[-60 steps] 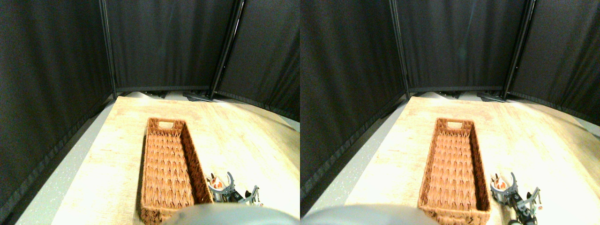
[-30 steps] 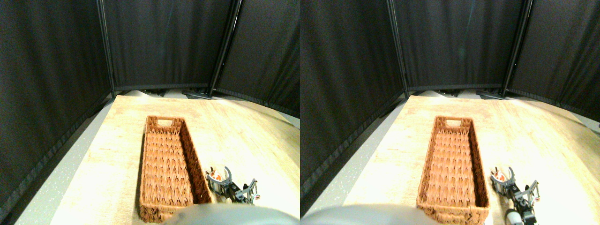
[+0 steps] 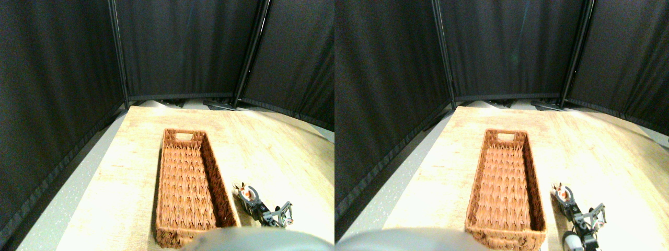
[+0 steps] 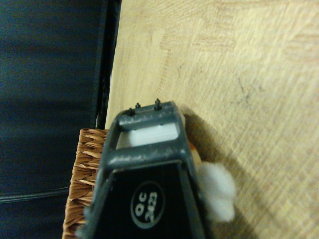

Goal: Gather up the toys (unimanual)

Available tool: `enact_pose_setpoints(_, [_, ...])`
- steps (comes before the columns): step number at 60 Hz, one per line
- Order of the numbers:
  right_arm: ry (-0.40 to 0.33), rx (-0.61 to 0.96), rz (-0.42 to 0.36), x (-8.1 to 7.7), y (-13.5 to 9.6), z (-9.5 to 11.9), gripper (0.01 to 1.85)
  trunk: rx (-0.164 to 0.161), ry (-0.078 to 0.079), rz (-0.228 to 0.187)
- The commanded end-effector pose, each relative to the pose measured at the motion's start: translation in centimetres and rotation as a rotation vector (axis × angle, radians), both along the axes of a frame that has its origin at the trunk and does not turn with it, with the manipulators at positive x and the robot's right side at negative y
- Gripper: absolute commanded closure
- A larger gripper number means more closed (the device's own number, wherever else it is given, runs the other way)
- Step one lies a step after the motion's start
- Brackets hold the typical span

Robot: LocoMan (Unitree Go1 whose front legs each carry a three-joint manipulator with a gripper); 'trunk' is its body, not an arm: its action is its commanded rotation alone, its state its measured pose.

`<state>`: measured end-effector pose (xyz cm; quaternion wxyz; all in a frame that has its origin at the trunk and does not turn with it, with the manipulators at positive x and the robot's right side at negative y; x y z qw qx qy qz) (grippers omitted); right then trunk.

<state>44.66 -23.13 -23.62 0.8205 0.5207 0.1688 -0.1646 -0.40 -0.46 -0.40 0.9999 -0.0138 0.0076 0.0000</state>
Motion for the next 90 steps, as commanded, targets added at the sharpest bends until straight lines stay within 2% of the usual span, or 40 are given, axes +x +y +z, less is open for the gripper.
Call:
enact_pose_setpoints(1, [-0.072,0.011,0.03,0.4,0.0,1.3,1.8,-0.021,0.01,0.004])
enact_pose_setpoints(4, [-0.115,0.044,0.066,0.5,0.0,1.9,1.8,-0.021,0.009,0.003])
enact_pose_setpoints(6, [-0.131,0.017,0.062,0.4,0.2,2.4,1.8,-0.022,0.009,0.003])
enact_pose_setpoints(8, [-0.164,-0.023,0.093,0.5,0.4,3.3,1.8,-0.023,0.006,0.003])
enact_pose_setpoints(10, [-0.196,-0.05,0.082,0.3,0.9,4.4,1.8,-0.023,0.006,0.003])
enact_pose_setpoints(15, [-0.258,-0.109,0.144,0.6,1.4,6.0,1.8,-0.028,-0.001,0.002])
enact_pose_setpoints(20, [-0.29,-0.129,0.21,1.0,1.6,7.1,1.8,-0.029,-0.004,0.0])
enact_pose_setpoints(31, [-0.319,-0.23,0.266,1.3,1.9,9.4,1.8,-0.039,-0.015,0.005])
enact_pose_setpoints(36, [-0.314,-0.227,0.274,1.5,2.1,10.0,1.8,-0.042,-0.017,0.008])
enact_pose_setpoints(44, [-0.338,-0.252,0.344,2.0,2.6,11.3,1.8,-0.06,-0.024,0.017])
enact_pose_setpoints(48, [-0.331,-0.234,0.324,2.1,3.0,11.7,1.8,-0.068,-0.026,0.023])
enact_pose_setpoints(52, [-0.322,-0.203,0.352,2.5,3.6,11.9,1.8,-0.076,-0.032,0.033])
enact_pose_setpoints(55, [-0.316,-0.222,0.406,2.8,4.5,12.0,1.8,-0.083,-0.034,0.039])
enact_pose_setpoints(70, [-0.278,-0.204,0.459,3.5,6.7,11.9,1.8,-0.123,-0.043,0.085])
enact_pose_setpoints(76, [-0.26,-0.159,0.492,3.8,8.2,12.2,1.8,-0.143,-0.049,0.104])
enact_pose_setpoints(83, [-0.268,-0.143,0.569,4.3,10.0,12.4,1.8,-0.167,-0.054,0.129])
enact_pose_setpoints(90, [-0.257,-0.137,0.579,4.5,11.5,12.4,1.8,-0.195,-0.055,0.15])
